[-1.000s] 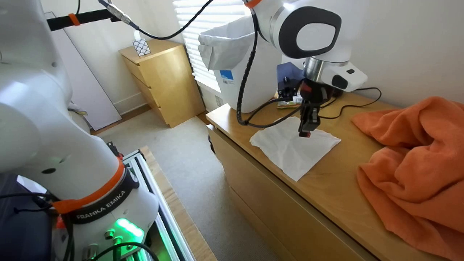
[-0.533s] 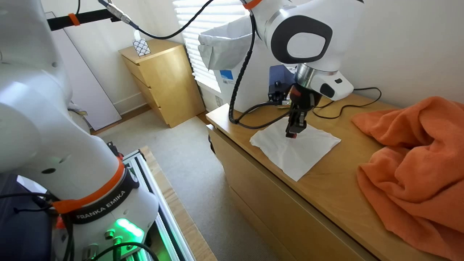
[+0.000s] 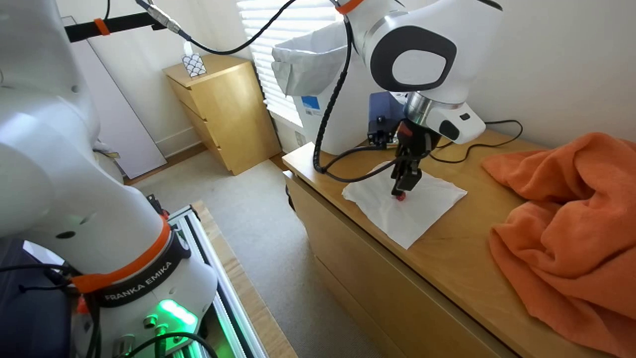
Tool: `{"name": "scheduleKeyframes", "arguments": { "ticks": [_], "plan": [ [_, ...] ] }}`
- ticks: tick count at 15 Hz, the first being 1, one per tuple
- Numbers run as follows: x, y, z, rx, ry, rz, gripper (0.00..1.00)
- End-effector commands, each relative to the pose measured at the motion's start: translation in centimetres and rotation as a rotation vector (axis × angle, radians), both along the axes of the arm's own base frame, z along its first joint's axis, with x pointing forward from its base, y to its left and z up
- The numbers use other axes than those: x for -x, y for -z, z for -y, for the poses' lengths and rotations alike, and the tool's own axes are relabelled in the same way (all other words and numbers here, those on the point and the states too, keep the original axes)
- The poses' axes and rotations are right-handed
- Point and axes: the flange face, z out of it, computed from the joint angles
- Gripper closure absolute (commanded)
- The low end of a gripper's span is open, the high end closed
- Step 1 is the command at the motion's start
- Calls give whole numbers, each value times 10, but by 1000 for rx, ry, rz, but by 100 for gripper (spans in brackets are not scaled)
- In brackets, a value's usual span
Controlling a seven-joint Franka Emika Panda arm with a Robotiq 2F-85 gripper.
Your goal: Place the small item on the paper towel, then fold the paper towel
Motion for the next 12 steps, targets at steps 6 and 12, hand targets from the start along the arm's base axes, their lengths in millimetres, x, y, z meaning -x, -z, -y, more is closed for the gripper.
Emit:
{"name": "scheduleKeyframes", "arguments": {
  "ticks": [6,12],
  "plan": [
    [-8,-19,36,105,5,191,0],
    [-22,-11,59,168,2,265,0]
  ]
}}
